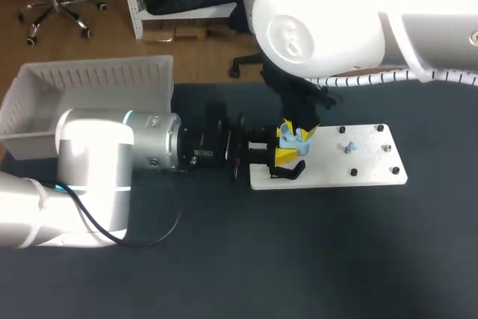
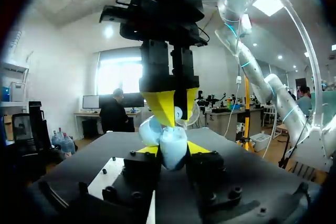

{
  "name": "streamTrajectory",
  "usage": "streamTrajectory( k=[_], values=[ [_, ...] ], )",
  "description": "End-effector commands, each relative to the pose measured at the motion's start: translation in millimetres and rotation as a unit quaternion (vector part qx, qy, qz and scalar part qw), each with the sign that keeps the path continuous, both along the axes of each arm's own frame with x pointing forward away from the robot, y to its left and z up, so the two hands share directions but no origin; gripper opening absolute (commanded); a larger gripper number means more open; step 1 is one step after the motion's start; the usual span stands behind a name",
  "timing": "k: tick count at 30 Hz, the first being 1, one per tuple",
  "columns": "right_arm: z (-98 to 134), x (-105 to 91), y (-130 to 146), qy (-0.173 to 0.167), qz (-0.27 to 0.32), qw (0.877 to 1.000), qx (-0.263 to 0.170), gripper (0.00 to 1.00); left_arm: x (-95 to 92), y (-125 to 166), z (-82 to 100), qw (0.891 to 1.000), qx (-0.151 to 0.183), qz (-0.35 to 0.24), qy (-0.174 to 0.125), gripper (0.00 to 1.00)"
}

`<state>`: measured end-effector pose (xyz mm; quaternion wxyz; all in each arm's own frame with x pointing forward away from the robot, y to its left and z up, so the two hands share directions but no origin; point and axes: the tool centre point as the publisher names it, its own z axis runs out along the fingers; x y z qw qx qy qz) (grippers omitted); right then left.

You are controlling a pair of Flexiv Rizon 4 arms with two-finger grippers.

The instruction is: Pick up each earbud case from the left stands, insert the matching earbuds, close the lid, and place the case in the box.

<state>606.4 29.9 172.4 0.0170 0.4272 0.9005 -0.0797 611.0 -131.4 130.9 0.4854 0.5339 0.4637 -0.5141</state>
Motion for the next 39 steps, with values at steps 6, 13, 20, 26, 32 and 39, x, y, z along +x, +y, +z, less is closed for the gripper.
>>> streamTrajectory(
  k=[6,13,20,26,32,39],
  values=[
    [-2.7,0.3,0.4,0.006,-0.001,1.000,0.001,0.00,0.7,-0.2,0.0,1.000,0.001,-0.001,0.000,0.00],
    [-0.1,-1.9,-0.4,0.008,-0.003,1.000,0.011,0.43,0.7,-0.2,0.0,1.000,0.001,-0.001,0.000,0.00],
    [16.4,-17.7,-12.0,-0.012,-0.001,0.999,0.041,0.47,0.7,-0.2,0.0,1.000,0.001,-0.001,0.000,0.00],
    [18.6,-30.5,-30.8,-0.018,0.084,0.995,0.041,0.49,0.7,-0.2,0.0,1.000,0.001,-0.001,0.000,0.00],
    [29.9,-37.5,-50.7,-0.086,0.164,0.980,0.071,0.44,0.7,-0.2,0.0,1.000,0.001,-0.001,0.000,0.00],
    [35.4,-30.5,-72.4,-0.117,0.211,0.965,0.099,0.46,0.7,-0.2,0.0,1.000,0.001,-0.001,0.000,0.00]
  ],
)
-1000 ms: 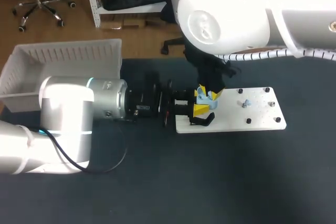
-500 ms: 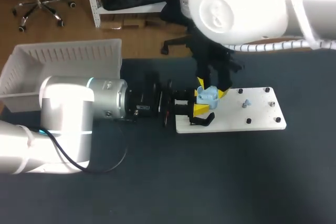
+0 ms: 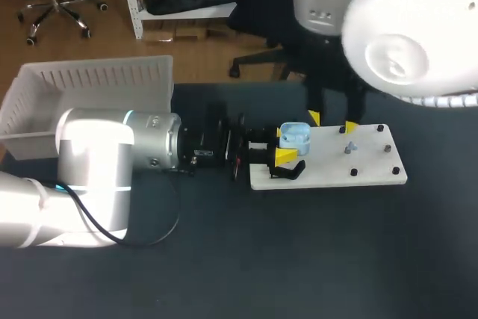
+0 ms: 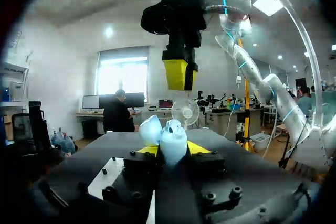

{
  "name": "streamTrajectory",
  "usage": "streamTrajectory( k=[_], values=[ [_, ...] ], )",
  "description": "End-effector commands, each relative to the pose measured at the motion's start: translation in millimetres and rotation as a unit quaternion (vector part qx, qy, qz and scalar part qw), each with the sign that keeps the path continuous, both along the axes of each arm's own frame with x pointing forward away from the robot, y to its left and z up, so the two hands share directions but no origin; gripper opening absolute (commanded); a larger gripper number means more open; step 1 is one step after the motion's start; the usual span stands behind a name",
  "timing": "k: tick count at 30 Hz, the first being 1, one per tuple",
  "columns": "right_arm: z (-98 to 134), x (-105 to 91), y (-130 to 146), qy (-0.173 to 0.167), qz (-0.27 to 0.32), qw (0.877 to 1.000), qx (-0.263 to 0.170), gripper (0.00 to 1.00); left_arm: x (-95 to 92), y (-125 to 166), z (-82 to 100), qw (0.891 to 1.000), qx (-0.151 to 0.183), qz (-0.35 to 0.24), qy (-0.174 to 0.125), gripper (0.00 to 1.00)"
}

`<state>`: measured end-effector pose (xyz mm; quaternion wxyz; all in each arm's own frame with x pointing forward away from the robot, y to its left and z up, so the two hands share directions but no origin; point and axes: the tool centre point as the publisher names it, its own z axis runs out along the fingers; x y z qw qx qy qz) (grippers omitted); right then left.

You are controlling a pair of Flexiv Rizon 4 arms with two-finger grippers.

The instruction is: Pick up each earbud case from the left stands, insert the matching earbuds, close the lid, and place the case in the box.

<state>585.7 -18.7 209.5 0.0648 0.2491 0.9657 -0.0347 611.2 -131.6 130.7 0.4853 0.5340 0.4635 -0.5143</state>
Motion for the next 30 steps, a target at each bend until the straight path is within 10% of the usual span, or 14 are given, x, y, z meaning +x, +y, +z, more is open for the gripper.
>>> streamTrajectory(
  k=[1,30],
  values=[
    [-2.8,-8.5,-27.1,-0.053,0.026,0.994,0.091,0.48,0.5,0.0,0.2,1.000,0.001,-0.001,0.001,0.00],
    [-113.8,70.4,-65.5,-0.037,0.188,0.978,0.081,0.47,0.5,0.0,0.2,1.000,0.001,-0.001,0.001,0.00]
  ],
)
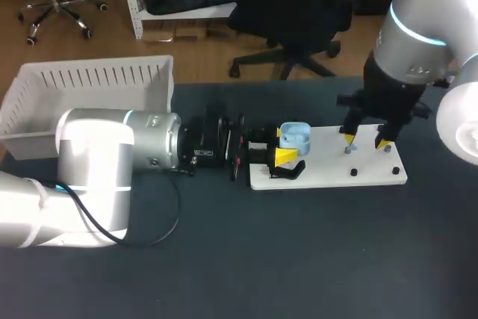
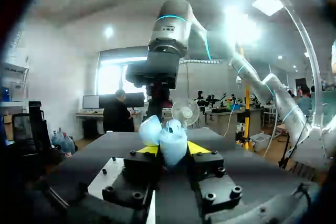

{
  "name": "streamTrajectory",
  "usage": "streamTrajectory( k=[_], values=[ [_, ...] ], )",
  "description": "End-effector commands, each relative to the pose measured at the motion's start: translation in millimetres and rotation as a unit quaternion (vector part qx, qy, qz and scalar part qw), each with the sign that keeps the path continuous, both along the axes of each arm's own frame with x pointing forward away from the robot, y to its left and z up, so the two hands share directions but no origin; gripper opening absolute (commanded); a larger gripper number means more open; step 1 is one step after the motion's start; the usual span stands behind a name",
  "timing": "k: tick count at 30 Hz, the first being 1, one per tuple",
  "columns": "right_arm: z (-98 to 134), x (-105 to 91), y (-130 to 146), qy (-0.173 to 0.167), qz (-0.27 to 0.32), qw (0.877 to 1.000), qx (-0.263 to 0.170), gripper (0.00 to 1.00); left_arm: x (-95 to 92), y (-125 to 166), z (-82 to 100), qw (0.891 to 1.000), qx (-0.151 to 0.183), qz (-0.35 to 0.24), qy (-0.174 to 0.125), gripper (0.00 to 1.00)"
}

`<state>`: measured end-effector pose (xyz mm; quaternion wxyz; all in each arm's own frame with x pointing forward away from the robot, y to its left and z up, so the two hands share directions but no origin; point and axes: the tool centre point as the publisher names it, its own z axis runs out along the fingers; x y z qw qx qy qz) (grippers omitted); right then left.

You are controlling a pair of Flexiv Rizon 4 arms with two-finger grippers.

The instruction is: Pick up each earbud case from the left stands, insert the matching earbuds, close the lid, and place the case in the box.

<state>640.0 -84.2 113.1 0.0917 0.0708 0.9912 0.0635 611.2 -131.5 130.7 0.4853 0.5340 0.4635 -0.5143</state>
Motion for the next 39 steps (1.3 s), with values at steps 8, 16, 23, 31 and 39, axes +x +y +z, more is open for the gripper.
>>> streamTrajectory(
  k=[8,16,23,31,39],
  values=[
    [-37.7,30.2,-6.5,0.001,0.020,1.000,0.004,0.47,0.5,-0.1,0.2,1.000,0.001,-0.001,0.001,0.00],
    [-53.0,44.7,-9.1,0.005,0.028,1.000,0.010,0.47,0.5,-0.1,0.2,1.000,0.001,-0.001,0.001,0.00],
    [-59.4,53.8,-8.4,0.008,0.033,0.999,0.015,0.48,0.5,-0.1,0.2,1.000,0.001,-0.001,0.001,0.00],
    [-71.4,61.2,-5.4,0.018,0.033,0.999,0.018,0.46,0.5,-0.1,0.2,1.000,0.001,-0.001,0.001,0.00],
    [-79.1,65.1,-8.7,0.028,0.025,0.999,0.019,0.43,0.5,-0.1,0.2,1.000,0.001,-0.001,0.001,0.00]
  ],
)
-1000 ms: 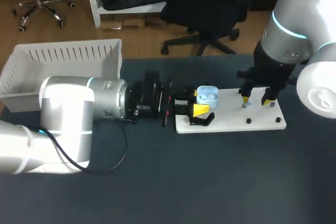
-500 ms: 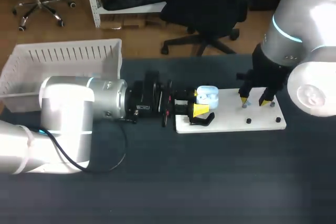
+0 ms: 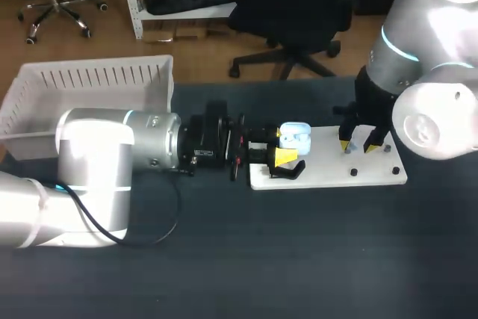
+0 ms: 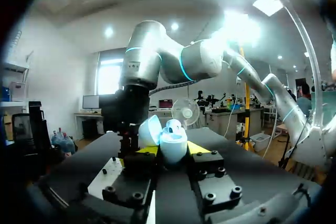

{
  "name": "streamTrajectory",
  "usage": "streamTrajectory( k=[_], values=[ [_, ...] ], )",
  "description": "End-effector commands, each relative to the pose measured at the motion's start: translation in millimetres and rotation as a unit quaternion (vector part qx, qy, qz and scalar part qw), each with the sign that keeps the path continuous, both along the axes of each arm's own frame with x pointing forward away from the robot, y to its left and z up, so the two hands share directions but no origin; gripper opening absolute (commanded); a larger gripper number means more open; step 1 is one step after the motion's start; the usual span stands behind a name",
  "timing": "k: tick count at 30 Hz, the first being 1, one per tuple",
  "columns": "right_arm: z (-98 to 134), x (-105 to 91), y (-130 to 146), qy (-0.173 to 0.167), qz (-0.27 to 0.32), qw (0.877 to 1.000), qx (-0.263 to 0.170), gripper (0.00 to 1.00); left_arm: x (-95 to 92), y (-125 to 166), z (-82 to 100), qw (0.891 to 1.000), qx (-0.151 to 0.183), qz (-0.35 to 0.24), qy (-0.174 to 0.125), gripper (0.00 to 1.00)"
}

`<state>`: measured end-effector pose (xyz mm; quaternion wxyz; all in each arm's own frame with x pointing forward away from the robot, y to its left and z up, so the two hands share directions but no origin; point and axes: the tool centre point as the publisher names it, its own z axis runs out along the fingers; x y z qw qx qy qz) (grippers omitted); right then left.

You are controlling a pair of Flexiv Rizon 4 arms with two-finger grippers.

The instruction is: Pick up each earbud case from the left stands, insert the matching earbuds, close the lid, and place the case in the box.

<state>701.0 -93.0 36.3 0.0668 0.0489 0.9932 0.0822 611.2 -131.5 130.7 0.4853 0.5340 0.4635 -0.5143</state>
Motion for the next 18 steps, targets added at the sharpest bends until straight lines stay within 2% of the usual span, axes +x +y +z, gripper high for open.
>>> streamTrajectory(
  k=[1,18],
  values=[
    [-2.7,4.2,-0.1,0.008,-0.001,1.000,0.001,0.43,0.5,-0.1,0.2,1.000,0.001,-0.001,0.001,0.00],
    [-9.0,7.4,1.8,0.016,-0.005,1.000,0.009,0.35,0.5,-0.1,0.2,1.000,0.001,-0.001,0.001,0.00]
  ],
)
